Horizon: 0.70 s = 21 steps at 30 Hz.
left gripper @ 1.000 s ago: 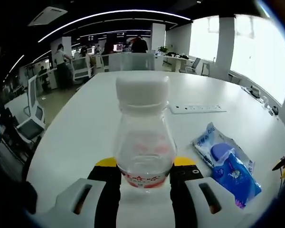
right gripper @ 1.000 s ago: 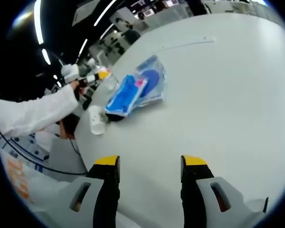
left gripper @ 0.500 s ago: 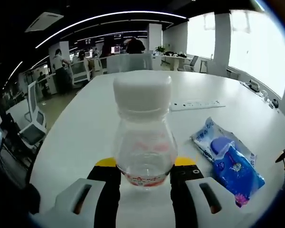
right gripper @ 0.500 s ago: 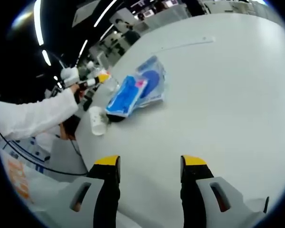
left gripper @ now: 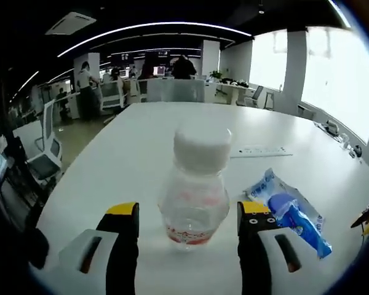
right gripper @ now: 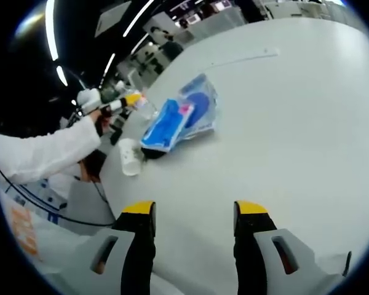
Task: Arrange the tabletop items into an orderly group along one side of the table until the central work area is clear of visible clutter.
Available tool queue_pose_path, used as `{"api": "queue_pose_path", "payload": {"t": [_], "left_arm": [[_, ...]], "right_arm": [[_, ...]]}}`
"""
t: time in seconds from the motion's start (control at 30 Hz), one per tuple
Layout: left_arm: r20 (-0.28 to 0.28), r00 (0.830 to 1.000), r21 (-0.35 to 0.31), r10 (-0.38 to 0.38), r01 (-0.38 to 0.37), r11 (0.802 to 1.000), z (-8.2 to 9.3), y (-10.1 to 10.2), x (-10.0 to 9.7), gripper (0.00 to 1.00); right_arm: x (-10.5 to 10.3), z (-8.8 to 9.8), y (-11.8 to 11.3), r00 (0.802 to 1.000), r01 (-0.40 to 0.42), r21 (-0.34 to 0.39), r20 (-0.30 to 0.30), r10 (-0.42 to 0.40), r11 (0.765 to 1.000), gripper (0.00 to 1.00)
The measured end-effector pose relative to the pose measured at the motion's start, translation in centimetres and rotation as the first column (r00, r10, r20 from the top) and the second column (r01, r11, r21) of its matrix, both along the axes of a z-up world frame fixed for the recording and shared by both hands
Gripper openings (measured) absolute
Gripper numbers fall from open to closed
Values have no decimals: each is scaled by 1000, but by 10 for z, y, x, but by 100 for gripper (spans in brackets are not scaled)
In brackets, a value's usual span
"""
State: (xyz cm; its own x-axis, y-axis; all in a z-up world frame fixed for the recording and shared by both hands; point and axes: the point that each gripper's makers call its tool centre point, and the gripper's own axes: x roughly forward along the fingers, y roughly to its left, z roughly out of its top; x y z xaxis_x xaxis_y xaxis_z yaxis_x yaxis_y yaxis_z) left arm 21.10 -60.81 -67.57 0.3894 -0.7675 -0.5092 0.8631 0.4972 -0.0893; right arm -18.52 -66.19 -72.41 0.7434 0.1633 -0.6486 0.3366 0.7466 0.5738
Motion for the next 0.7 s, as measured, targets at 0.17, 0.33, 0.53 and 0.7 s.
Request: {"api": "queue_pose_path", "payload": {"t": [0.17, 0.33, 0.53, 0.7], "left_arm": [[11, 1000, 13, -14, 13, 1000, 9, 15, -9, 72], [11, 1000, 11, -15, 15, 1000, 19, 29, -16, 72], [27, 1000, 0, -12, 12, 1000, 33, 40, -32, 72], [24, 1000, -6, -5, 5, 1000, 34, 53, -46, 71]], "right_arm": [[1, 3, 3, 1000, 7, 3, 17, -7, 1000, 49], [1, 8, 5, 999, 10, 9, 40, -11, 1000, 49], [0, 17, 5, 997, 19, 0, 70, -19, 1000, 49], [-6, 19, 4, 996, 36, 1, 83, -36, 999, 49]]}}
